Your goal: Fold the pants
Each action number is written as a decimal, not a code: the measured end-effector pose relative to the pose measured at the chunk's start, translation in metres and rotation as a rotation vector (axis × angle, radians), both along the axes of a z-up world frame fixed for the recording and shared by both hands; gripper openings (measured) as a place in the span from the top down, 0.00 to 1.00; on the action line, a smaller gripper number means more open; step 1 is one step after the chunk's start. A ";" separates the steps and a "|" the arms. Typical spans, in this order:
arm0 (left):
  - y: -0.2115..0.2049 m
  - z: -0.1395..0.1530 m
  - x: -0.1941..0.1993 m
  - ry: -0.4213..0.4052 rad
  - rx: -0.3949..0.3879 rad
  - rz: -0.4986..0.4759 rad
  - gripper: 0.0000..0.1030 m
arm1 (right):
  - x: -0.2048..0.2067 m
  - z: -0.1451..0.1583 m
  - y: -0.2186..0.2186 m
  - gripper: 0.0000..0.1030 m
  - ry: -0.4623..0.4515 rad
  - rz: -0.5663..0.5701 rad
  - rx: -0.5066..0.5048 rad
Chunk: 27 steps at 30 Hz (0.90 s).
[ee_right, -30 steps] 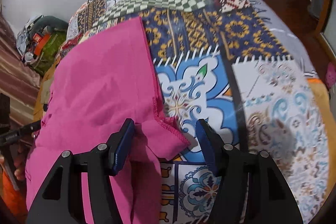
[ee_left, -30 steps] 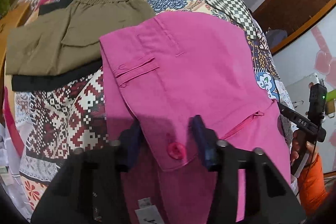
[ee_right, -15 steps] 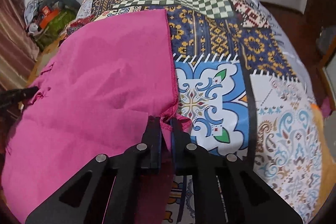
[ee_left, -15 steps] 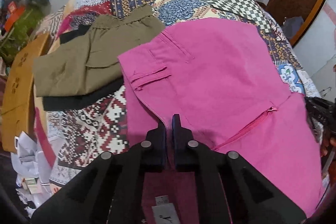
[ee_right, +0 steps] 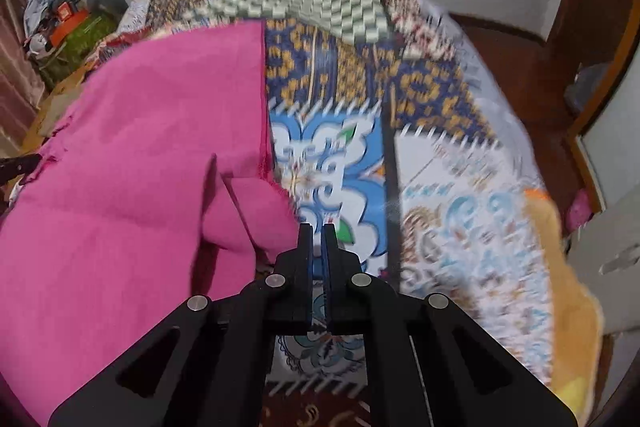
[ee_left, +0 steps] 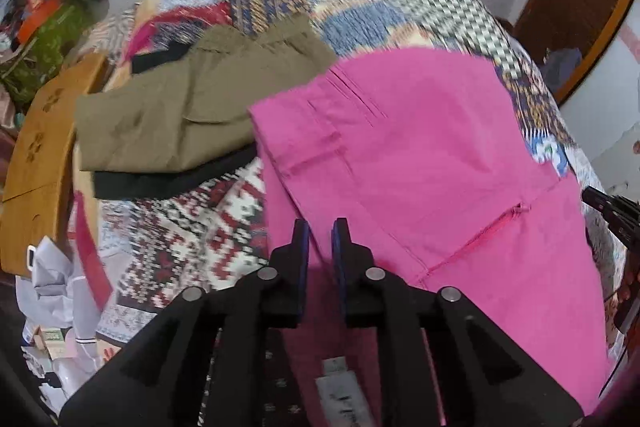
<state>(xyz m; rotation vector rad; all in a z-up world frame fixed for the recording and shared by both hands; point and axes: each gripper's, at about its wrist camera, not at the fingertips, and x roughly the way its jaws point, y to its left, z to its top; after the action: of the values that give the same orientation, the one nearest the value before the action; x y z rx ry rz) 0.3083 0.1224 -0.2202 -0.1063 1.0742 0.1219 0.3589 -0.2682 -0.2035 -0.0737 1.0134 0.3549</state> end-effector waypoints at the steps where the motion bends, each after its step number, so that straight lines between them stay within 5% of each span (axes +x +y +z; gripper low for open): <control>1: 0.003 0.005 -0.001 -0.012 0.014 0.013 0.84 | -0.001 0.007 -0.002 0.93 -0.014 0.002 0.002; 3: 0.012 0.013 0.000 -0.033 0.025 0.038 0.76 | 0.002 0.021 -0.003 0.78 -0.035 0.000 0.012; 5: 0.022 0.020 0.002 -0.054 0.022 0.061 0.65 | 0.001 0.033 0.001 0.53 -0.071 -0.012 0.022; 8: 0.034 0.028 0.008 -0.093 0.028 0.080 0.41 | 0.004 0.048 0.009 0.36 -0.135 -0.027 0.038; 15: 0.052 0.020 0.037 -0.073 0.029 0.115 0.34 | 0.014 0.060 0.036 0.26 -0.185 0.021 0.059; 27: 0.062 -0.035 0.089 0.049 -0.073 0.062 0.34 | 0.088 0.032 0.068 0.25 -0.093 0.055 0.087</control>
<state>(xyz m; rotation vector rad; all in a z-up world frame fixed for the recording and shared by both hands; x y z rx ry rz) 0.3975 0.1845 -0.2551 -0.2031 1.1252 0.1417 0.4468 -0.2001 -0.1715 -0.0392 0.9037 0.4420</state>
